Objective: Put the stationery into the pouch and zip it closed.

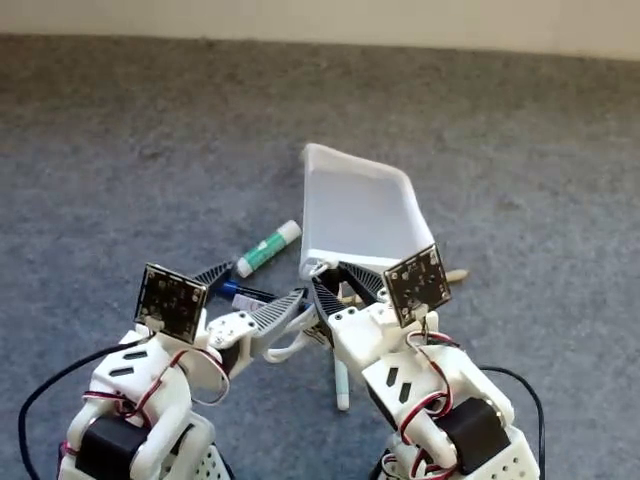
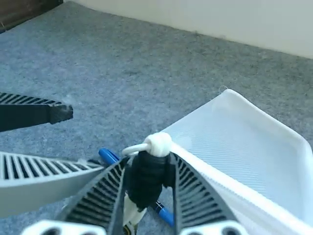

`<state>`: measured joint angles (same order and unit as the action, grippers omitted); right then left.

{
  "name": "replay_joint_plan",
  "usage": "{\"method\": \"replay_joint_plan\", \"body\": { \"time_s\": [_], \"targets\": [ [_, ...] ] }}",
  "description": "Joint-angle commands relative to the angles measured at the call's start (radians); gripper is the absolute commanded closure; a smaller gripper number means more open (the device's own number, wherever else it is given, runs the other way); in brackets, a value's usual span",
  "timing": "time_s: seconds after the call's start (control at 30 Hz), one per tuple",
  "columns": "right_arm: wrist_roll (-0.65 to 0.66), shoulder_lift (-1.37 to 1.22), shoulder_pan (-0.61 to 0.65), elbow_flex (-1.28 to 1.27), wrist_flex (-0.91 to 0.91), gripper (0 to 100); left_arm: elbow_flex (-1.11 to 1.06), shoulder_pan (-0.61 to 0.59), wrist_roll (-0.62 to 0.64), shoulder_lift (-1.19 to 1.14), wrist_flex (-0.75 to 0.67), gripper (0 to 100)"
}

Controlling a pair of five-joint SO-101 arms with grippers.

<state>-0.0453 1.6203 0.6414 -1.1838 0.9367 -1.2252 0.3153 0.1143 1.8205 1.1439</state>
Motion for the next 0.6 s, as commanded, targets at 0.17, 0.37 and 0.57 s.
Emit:
{"method": "replay_joint_plan", "body": {
  "time_s": [0.17,0.37,0.57],
  "targets": [
    [0.003,0.016,-0.013,0.005,-0.012,99.4,0.044,0.036,0.012,-0.015,-0.054,70],
    [0.003,0.016,-0.013,0.01,-0.007,99.4,-0.022,0.036,0.014,-0.015,-0.147,70],
    [0.003,0.016,-0.013,0.012,-0.012,99.4,-0.076,0.036,0.009,-0.015,-0.176,70]
  ]
}}
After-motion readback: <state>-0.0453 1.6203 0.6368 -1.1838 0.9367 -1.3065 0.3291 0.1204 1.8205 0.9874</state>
